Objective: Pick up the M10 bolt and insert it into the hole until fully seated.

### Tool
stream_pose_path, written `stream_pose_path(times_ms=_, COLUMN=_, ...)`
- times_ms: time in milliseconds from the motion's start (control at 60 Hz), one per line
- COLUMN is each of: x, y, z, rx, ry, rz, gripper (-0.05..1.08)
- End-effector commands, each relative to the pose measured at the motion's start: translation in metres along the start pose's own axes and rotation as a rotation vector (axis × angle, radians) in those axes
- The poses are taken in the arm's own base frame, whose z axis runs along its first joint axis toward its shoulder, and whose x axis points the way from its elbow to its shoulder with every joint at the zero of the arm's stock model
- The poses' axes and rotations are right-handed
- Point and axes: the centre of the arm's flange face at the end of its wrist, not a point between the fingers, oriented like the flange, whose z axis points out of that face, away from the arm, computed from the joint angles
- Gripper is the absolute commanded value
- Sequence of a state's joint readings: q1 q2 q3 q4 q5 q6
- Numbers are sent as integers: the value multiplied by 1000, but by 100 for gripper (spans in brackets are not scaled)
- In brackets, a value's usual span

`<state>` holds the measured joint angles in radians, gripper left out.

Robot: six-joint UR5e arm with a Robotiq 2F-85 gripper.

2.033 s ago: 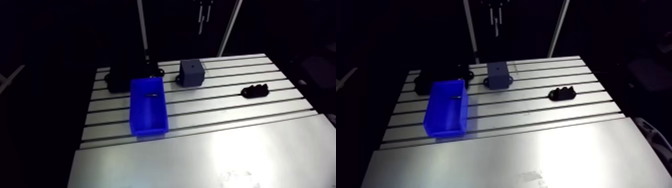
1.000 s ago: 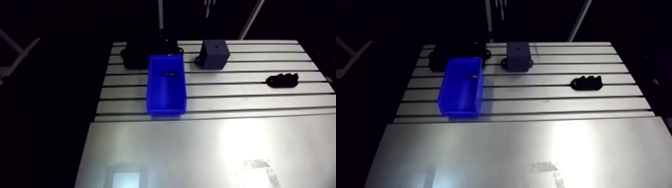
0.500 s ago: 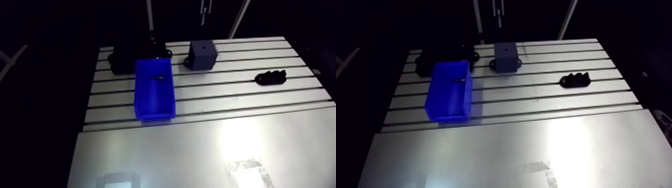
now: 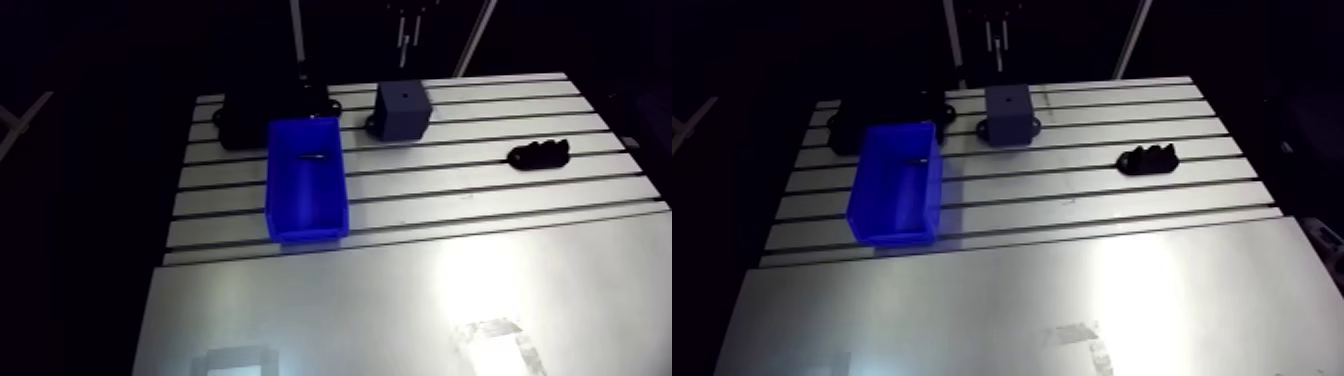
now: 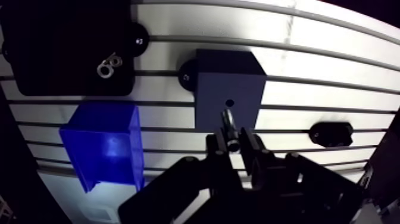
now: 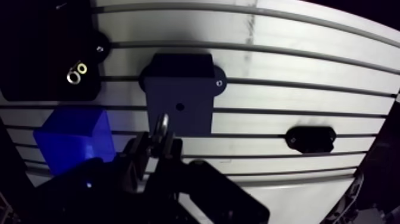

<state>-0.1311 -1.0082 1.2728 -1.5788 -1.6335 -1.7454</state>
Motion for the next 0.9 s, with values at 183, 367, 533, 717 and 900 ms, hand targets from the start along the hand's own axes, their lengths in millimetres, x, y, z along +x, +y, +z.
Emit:
stream_pose_path(times_ms=183, x=-2, y=1, z=10, rx=1, ry=-17, rz=-1, gripper=108)
stream_pose_path(times_ms=367, x=-2, y=1, z=13, rx=3, ry=-22, rz=-3, gripper=108)
stream_pose_path(times_ms=533, x=-1, y=1, z=18, rx=-2, ry=-5, rz=-5, gripper=108)
stream_pose_path(times_ms=717, x=0, y=8, z=25, rx=-1, ry=9, rz=-13, gripper=108)
stream_pose_path(times_ms=900, x=0, y=10, z=27, rx=-1, ry=5, rz=-13, gripper=108)
